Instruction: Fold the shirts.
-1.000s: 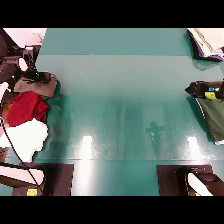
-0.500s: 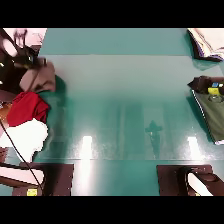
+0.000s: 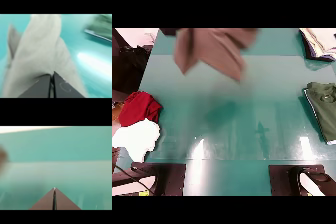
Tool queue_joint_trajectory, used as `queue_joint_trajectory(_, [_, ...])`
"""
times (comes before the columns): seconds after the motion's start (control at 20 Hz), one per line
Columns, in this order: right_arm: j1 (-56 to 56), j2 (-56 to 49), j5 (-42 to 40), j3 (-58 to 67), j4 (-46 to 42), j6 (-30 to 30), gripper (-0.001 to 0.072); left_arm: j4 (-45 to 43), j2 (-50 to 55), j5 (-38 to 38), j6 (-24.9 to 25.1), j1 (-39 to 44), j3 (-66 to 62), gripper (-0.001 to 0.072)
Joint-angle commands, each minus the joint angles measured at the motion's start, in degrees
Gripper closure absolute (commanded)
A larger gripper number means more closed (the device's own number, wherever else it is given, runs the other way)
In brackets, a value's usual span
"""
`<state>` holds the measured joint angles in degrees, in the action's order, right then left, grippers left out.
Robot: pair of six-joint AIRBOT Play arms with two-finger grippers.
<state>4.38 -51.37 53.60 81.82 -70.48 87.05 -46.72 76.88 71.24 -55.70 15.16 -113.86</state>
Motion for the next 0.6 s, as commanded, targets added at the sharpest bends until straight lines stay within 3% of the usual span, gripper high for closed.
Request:
queue_joint_trajectory(0.0, [0.0,0.0,-0.6,2.7,0.0,-0.1,0.0695,0.1,-1.1,2.8,4.3,8.1,4.0,0.0683])
queue_joint_trajectory(0.15, [0.0,0.0,2.2,2.7,0.0,-0.1,0.0695,-4.8,1.5,2.4,3.0,9.0,12.5,0.0682])
queue_joint_trajectory(0.25, [0.0,0.0,4.2,2.7,0.0,-0.1,0.0696,-8.6,4.2,-0.1,-1.8,9.0,18.3,0.0647])
queue_joint_trajectory(0.3, [0.0,0.0,5.1,2.7,0.0,-0.1,0.0695,-11.1,5.9,-1.0,-4.5,9.0,20.3,0.0297])
queue_joint_trajectory(0.35, [0.0,0.0,5.8,2.7,0.0,-0.1,0.0695,-14.4,7.5,-1.0,-7.7,9.0,21.0,0.0006])
queue_joint_trajectory(0.45, [0.0,0.0,6.8,2.7,0.0,-0.1,0.0695,-22.2,8.7,-0.1,-15.1,9.0,21.0,0.0])
queue_joint_trajectory(0.55, [0.0,0.0,7.0,2.7,0.0,-0.1,0.0695,-25.5,7.5,2.1,-17.5,7.6,20.9,-0.0001])
